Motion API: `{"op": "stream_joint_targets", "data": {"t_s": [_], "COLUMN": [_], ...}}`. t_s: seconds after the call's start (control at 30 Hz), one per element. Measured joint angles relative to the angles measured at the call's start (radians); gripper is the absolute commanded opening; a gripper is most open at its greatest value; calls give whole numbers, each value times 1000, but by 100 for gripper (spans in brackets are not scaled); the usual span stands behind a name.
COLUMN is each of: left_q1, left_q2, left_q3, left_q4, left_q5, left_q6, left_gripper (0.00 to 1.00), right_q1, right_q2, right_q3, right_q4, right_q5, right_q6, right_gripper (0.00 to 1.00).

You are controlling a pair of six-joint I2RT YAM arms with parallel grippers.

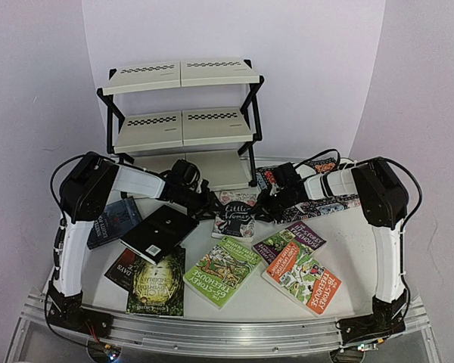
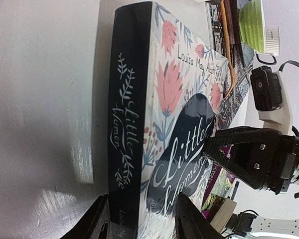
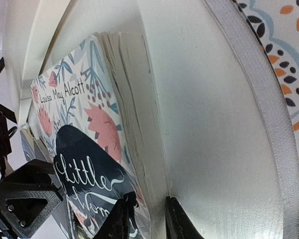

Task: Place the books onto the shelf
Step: Pick up the book at the center of the board.

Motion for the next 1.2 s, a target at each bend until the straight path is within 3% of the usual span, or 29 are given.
{"op": "stream_joint_targets", "data": {"t_s": [0.23, 0.43, 0.5, 0.63, 0.87, 0.97, 1.2], "left_q1": [7, 11, 11, 9, 9, 9, 9], "left_q2": [0, -30, -46, -73, -154, -177, -342], "left_q3": [-39, -47, -51, -61, -138, -163, -235], "left_q4": [57, 80, 87, 96, 127, 130, 69], "left_q5": [1, 18, 18, 16, 16, 16, -39], "left_q6": [-30, -48, -48, -48, -22, 0, 148], "left_gripper": [23, 0, 0, 0, 0, 0, 0], "right_q1": [-1, -2, -2, -2, 17, 19, 22], "right_q2": [-1, -1, -1, -1, -33, -47, -138], "right_q3": [-7, -7, -7, -7, -21, -27, -56], "right_q4": [11, 17, 20, 29, 39, 35, -34], "right_q5": [-5, -7, -7, -13, -13, -13, 2], "right_q6": [4, 4, 3, 4, -59, -77, -184], "right_gripper": [26, 30, 35, 60, 87, 91, 90]}}
